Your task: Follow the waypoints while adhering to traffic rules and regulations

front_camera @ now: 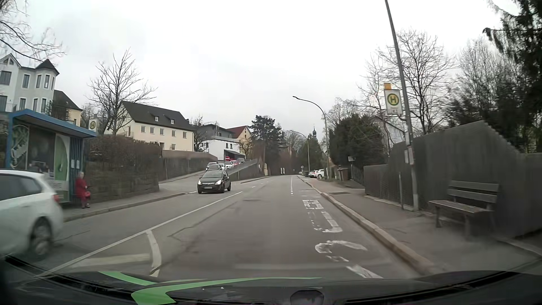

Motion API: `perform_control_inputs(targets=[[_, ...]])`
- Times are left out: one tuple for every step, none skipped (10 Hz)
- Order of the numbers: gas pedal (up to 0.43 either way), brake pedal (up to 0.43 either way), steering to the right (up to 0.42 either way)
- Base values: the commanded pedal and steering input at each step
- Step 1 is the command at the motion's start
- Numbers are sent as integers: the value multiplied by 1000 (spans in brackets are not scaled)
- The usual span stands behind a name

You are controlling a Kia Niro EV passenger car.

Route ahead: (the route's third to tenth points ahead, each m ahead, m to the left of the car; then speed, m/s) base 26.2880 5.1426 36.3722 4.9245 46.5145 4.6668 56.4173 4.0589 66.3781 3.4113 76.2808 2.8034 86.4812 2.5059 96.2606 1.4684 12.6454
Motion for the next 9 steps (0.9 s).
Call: perform_control_inputs(targets=[[209,0,-20],[197,0,-19],[197,0,-16],[197,0,-13],[197,0,-11],[197,0,-8],[197,0,-6],[197,0,-4],[197,0,-2]])
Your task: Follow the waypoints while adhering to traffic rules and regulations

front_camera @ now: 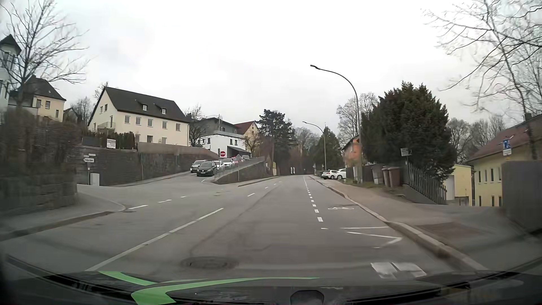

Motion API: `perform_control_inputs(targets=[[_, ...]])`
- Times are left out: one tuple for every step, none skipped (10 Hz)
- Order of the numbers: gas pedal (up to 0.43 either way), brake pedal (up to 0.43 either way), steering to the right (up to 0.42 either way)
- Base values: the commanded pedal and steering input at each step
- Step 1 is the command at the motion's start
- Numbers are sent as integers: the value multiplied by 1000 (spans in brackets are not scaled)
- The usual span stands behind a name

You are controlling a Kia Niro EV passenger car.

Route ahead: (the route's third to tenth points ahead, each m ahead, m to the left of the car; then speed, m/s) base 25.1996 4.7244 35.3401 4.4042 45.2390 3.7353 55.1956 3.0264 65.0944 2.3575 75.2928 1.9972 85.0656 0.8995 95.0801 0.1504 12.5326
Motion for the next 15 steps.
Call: perform_control_inputs(targets=[[197,0,0],[197,0,1],[197,0,3],[197,0,7],[197,0,9],[209,0,10],[209,0,12],[209,0,12],[209,0,12],[220,0,12],[220,0,12],[220,0,12],[228,0,12],[228,0,12],[228,0,12]])
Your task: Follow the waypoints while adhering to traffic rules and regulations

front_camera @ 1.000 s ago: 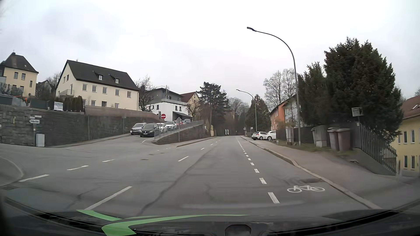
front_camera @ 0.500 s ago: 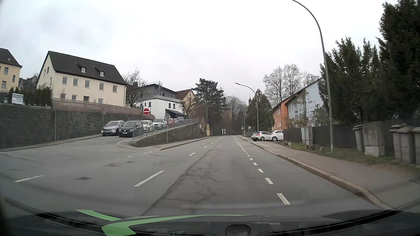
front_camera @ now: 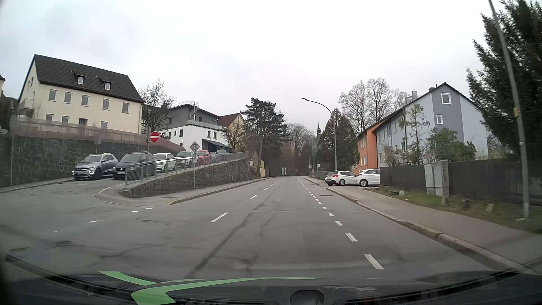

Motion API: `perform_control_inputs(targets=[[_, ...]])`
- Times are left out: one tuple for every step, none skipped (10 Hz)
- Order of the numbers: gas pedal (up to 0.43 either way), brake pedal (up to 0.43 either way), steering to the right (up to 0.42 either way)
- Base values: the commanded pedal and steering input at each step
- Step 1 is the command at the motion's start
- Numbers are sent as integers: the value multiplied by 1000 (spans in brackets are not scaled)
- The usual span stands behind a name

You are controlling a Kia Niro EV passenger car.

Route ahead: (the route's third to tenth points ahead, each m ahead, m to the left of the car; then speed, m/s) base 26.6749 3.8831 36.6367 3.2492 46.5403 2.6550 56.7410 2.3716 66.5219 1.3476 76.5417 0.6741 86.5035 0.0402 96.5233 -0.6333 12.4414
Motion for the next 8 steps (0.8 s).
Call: perform_control_inputs(targets=[[240,0,11],[240,0,8],[248,0,5],[248,0,4],[248,0,4],[248,0,4],[248,0,4],[248,0,4]])
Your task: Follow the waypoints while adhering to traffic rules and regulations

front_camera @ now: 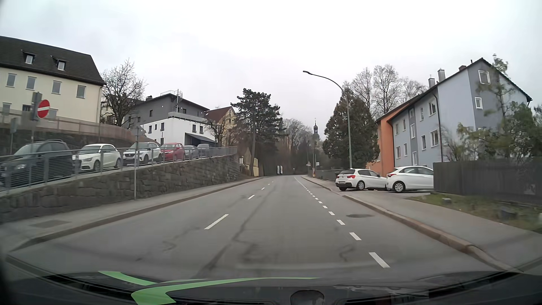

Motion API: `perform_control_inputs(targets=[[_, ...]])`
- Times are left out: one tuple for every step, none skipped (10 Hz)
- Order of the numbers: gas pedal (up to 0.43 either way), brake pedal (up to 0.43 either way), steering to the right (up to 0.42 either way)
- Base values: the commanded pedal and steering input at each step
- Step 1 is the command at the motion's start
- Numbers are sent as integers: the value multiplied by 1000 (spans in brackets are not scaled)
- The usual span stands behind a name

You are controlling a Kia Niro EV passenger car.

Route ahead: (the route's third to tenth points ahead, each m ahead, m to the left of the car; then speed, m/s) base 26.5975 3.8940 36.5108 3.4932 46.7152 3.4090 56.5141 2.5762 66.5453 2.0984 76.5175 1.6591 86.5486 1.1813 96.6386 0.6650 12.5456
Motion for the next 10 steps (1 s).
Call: perform_control_inputs(targets=[[248,0,4],[248,0,4],[248,0,4],[248,0,4],[248,0,3],[248,0,3],[248,0,1],[248,0,0],[248,0,0],[248,0,1]])
